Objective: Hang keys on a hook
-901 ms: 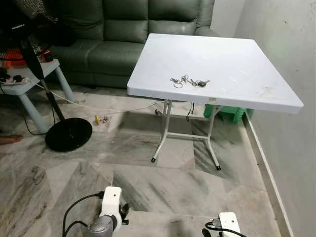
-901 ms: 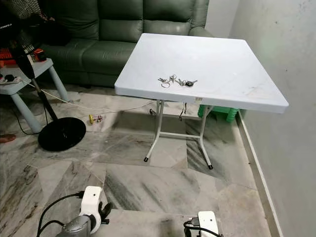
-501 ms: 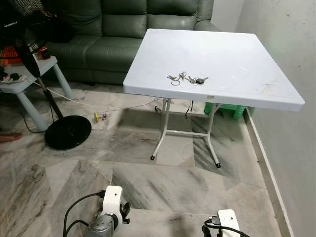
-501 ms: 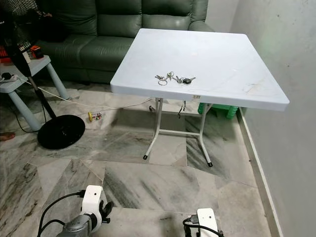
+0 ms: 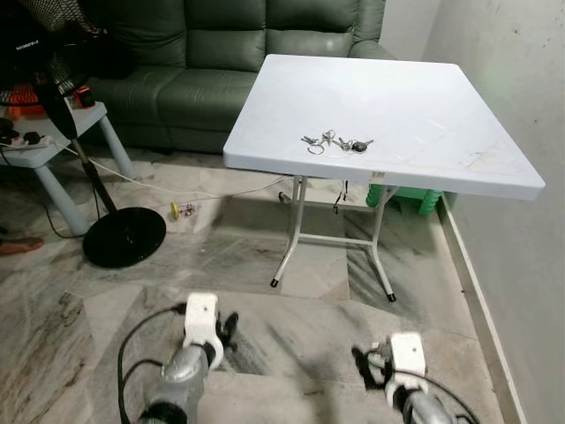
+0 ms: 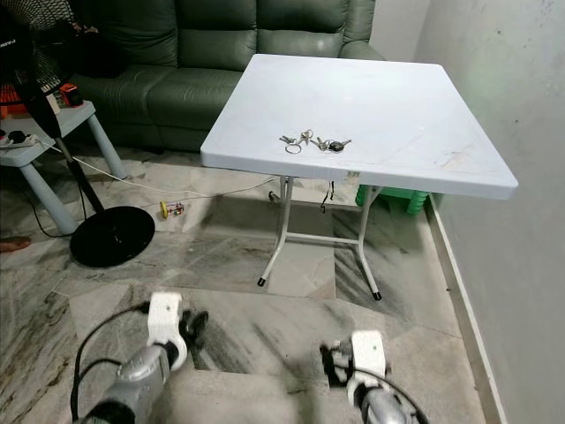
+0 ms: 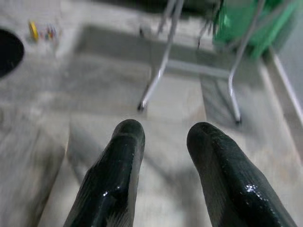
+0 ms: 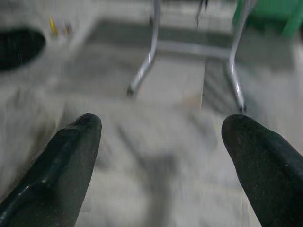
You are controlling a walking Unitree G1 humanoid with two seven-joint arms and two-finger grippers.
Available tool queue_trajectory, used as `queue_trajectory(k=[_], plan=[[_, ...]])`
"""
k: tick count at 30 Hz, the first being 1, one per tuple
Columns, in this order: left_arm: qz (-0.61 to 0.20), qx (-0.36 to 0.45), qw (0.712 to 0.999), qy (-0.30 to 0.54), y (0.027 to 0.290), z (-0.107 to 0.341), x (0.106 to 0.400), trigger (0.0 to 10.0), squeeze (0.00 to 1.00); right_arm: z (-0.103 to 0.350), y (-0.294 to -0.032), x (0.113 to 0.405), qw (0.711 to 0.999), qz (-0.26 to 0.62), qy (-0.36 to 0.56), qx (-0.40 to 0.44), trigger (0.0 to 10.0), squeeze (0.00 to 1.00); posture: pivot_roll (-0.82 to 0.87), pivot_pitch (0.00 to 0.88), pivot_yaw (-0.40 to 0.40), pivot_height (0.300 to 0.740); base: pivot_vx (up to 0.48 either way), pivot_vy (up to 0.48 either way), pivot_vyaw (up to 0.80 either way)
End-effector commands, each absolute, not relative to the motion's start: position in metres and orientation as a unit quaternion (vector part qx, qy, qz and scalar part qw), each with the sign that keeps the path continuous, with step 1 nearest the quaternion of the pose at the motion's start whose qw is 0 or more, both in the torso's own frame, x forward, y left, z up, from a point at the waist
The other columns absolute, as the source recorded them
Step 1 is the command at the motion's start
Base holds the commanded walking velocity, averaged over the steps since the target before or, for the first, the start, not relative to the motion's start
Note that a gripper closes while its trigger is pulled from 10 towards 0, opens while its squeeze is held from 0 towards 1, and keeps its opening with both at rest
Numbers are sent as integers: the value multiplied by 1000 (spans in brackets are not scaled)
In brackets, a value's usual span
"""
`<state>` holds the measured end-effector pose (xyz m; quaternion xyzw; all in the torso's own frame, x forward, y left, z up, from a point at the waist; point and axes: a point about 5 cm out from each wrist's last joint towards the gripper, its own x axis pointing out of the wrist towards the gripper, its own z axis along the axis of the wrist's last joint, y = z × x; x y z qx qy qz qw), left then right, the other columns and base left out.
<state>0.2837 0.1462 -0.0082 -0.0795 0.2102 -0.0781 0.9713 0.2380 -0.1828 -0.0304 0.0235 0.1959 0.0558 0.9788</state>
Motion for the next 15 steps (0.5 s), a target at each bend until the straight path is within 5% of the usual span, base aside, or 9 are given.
queue_trajectory(k=[1, 8, 10, 15], plan=[[-74, -86, 978, 176, 151, 4, 294, 10000, 0, -20, -184, 247, 985, 53, 161, 34, 10000, 0, 129, 0, -10, 740, 0, 0, 0], [-35, -180, 977, 112, 150, 35, 321, 10000, 0, 14, -177, 277, 994, 62, 71, 61, 10000, 0, 132, 0, -8, 740, 0, 0, 0], [98, -363, 920, 108, 161, 43, 334, 10000, 0, 32, -169, 295, 994, 69, 37, 71, 10000, 0, 138, 0, -15, 740, 0, 0, 0], [156, -460, 863, 138, 146, 40, 337, 10000, 0, 42, -163, 304, 994, 75, 21, 81, 10000, 0, 153, 0, -33, 740, 0, 0, 0]])
